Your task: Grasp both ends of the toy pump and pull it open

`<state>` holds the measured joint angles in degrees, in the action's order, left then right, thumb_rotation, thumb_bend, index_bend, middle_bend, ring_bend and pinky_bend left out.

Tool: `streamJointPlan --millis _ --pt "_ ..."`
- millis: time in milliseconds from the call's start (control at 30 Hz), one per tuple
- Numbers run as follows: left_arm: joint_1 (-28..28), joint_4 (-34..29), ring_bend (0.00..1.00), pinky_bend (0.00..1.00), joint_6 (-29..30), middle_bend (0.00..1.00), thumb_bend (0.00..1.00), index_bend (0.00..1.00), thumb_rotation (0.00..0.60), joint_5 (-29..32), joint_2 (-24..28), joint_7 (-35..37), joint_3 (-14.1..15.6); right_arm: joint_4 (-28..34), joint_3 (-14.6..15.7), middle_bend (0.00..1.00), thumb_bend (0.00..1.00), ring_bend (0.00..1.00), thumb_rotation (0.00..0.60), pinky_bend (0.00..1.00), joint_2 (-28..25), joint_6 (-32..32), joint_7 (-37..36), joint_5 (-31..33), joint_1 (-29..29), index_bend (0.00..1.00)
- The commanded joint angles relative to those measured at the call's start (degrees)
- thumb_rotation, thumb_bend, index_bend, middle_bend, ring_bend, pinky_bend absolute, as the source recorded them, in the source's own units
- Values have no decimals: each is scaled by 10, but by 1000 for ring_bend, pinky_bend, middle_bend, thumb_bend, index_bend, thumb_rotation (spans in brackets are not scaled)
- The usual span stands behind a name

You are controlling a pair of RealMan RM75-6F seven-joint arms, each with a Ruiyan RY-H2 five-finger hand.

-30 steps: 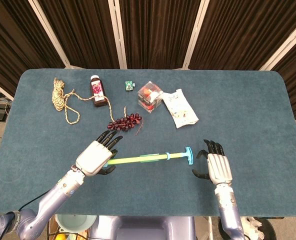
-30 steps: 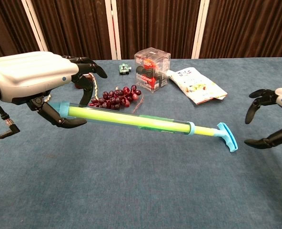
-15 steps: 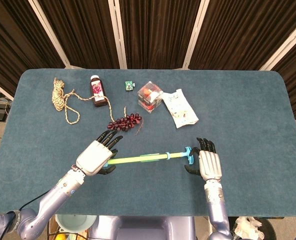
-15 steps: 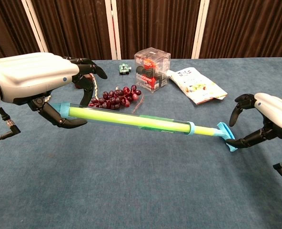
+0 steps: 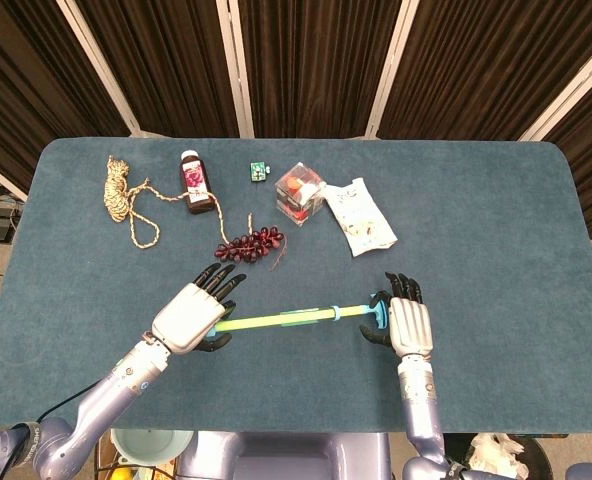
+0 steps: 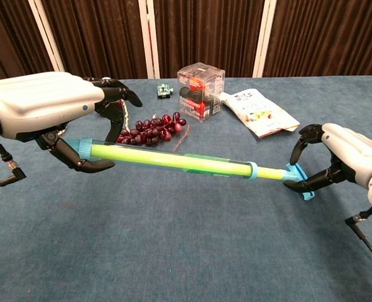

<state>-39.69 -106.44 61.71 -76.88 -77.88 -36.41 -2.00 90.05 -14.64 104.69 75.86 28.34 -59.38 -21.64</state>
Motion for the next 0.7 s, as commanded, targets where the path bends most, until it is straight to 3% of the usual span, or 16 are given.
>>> streamJointPlan --millis 33,700 --pt "0 -1 0 98 0 89 415 592 600 0 1 0 0 -6 -1 127 248 0 600 0 5 -1 2 3 -3 490" --pt "3 -12 0 98 0 89 415 592 600 -2 13 1 -2 -37 -9 128 246 0 600 0 26 -8 0 22 -15 446"
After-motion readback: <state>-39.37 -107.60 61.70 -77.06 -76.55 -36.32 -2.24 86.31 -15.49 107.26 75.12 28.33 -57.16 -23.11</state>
